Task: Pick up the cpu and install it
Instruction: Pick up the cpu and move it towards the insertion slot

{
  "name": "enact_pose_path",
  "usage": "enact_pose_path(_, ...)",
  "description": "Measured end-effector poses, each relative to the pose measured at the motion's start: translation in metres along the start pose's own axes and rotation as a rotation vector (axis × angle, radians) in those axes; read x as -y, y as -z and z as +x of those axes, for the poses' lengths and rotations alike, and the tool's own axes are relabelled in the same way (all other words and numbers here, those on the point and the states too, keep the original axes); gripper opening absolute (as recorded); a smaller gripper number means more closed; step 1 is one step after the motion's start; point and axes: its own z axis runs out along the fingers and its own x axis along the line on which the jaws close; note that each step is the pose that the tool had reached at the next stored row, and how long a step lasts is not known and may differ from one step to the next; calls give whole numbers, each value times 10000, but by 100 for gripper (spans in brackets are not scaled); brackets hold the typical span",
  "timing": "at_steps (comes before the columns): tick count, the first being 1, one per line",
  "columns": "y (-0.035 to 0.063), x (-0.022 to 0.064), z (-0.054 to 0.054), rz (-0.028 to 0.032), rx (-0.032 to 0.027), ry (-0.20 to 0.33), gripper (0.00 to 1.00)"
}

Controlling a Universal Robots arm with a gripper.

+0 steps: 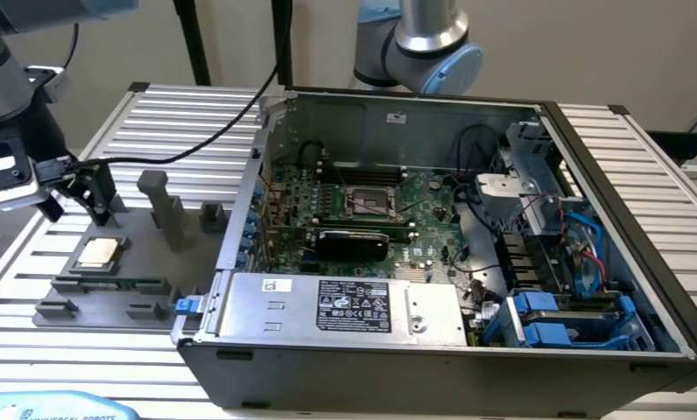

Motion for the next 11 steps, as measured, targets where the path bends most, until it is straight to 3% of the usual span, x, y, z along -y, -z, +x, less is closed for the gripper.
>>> enact_pose_path(11, -199, 24, -8, -2, 1, 5, 67)
